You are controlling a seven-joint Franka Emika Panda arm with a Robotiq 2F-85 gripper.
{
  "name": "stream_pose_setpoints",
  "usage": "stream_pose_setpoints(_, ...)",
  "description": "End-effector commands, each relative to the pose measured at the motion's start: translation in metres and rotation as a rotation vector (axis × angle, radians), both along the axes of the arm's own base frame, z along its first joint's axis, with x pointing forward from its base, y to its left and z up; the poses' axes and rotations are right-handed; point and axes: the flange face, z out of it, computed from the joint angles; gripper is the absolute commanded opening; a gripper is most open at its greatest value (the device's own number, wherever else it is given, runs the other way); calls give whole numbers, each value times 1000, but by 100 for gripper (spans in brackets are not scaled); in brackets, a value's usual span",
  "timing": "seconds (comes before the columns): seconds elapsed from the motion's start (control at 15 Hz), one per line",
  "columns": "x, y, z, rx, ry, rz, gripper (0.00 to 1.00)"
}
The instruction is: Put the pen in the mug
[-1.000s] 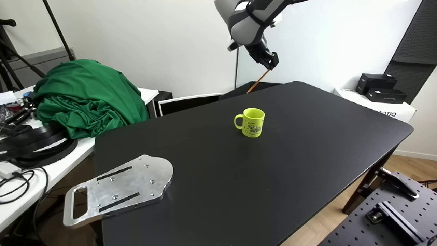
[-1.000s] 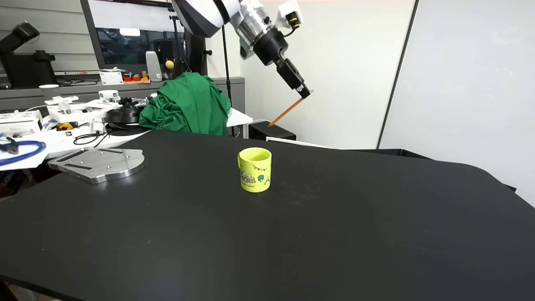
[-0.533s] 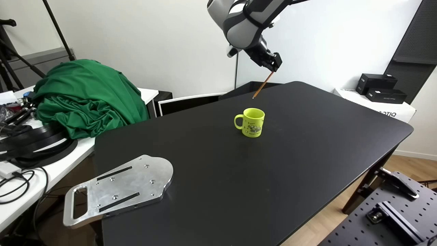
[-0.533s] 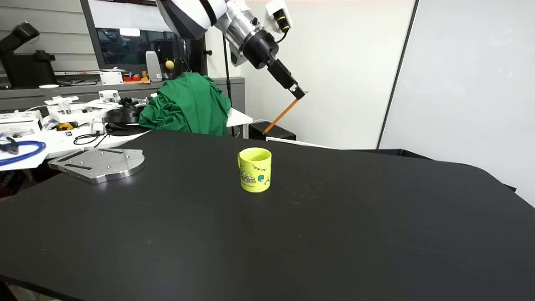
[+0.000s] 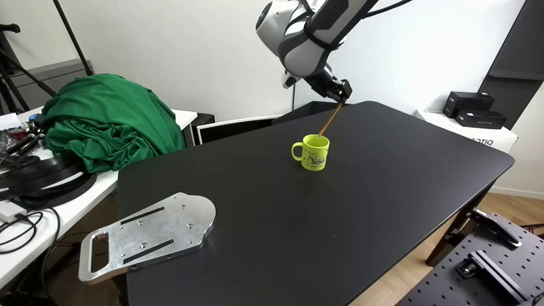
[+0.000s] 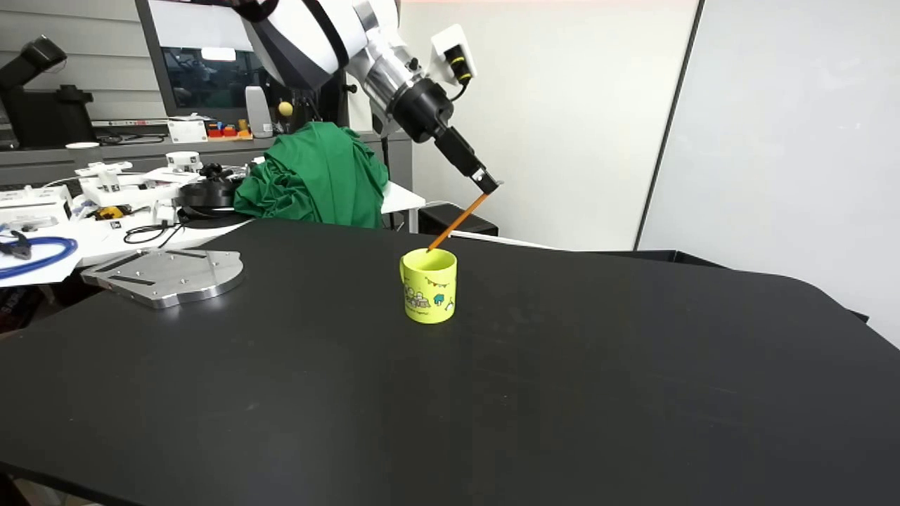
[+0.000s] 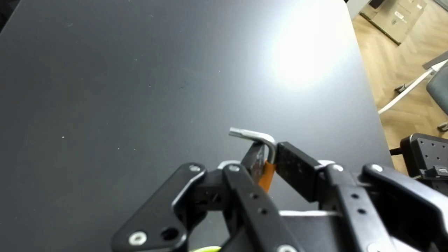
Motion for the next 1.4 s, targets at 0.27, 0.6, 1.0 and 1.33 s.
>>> stream_pose_setpoints(0.27, -15, 0, -31, 6, -5, 32, 5)
stream_pose_setpoints(0.6, -22, 8, -53, 10, 14, 52, 5)
stream_pose_setpoints(1.0, -29, 17, -75, 28, 27, 61, 5)
stream_pose_setpoints(1.33, -30, 19, -78, 35, 23, 51, 50)
